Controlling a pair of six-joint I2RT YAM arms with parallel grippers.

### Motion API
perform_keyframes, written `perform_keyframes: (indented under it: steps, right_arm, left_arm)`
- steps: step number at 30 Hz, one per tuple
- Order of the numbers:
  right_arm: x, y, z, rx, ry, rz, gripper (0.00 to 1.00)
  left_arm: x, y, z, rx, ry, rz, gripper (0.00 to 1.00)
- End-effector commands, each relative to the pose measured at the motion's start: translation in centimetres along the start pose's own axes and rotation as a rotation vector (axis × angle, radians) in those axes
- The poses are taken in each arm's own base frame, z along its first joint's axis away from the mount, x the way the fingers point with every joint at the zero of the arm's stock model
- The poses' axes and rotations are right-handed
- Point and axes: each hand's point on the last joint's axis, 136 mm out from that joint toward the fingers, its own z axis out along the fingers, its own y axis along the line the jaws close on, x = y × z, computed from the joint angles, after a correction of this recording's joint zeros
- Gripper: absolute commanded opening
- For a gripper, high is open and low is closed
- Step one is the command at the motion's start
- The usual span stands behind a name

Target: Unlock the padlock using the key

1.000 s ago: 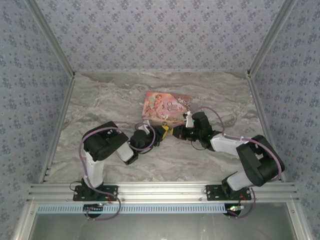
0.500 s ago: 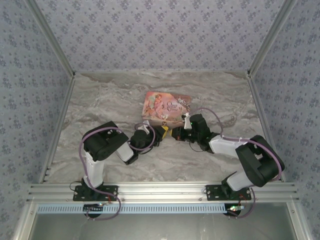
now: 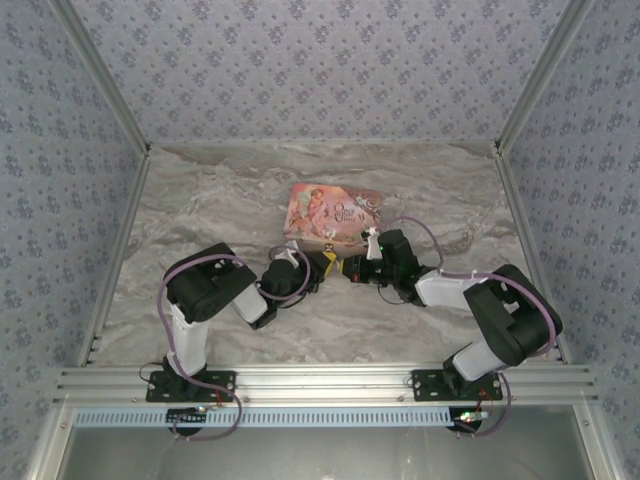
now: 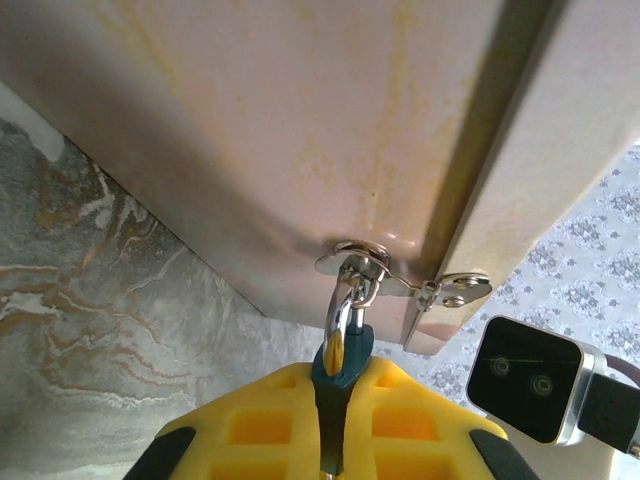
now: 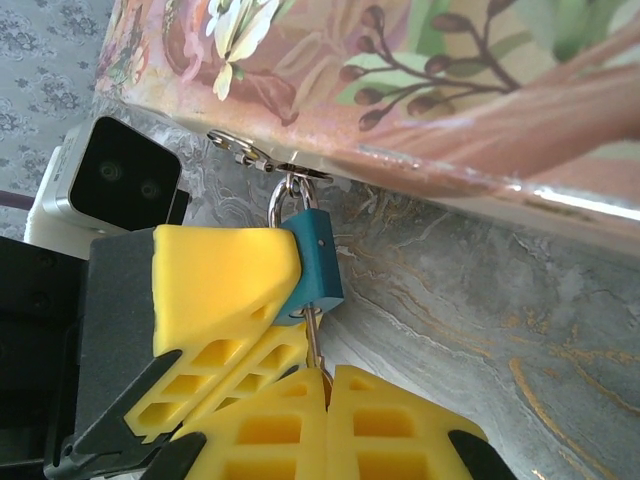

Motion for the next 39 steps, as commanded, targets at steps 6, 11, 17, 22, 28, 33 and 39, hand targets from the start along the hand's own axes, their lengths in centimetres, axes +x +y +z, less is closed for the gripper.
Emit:
perform_keyframes:
  steps: [6, 11, 17, 22, 28, 33, 39]
  right_arm:
    - [-2.5, 2.8, 0.1, -0.088, -0.076, -0.059, 0.00]
    - [-2.4, 2.8, 0.7, -0.086, -0.068, -0.061, 0.00]
    - [-2.1, 2.1, 1.3, -0.061, -0.054, -0.063, 0.00]
    - [-1.6, 1.0, 1.2, -0.036, -0.041, -0.052, 0.00]
    - [-0.3, 0.9, -0.1, -0.022, -0.025, -0.034, 0.00]
    - [1.1, 0.6, -0.4, -0.022, -0.005, -0.005, 0.00]
    - [2.3, 0.4, -0.5, -0.005, 0.017, 0.012, 0.00]
  left_arm:
    - [2.7, -1.1, 0.3, 0.022, 0.106, 0.013, 0.00]
    - [2.8, -1.4, 0.4, 0.027, 0.113, 0.015, 0.00]
    - [2.7, -1.2, 0.3, 0.021, 0.108, 0.013, 0.00]
    - [2.7, -1.2, 0.3, 0.020, 0.107, 0.018, 0.00]
    - [1.9, -0.1, 0.2, -0.007, 0.079, 0.019, 0.00]
    - [1.4, 0.1, 0.4, -0.011, 0.064, 0.018, 0.00]
    - [1.0, 0.1, 0.3, -0.020, 0.050, 0.024, 0.00]
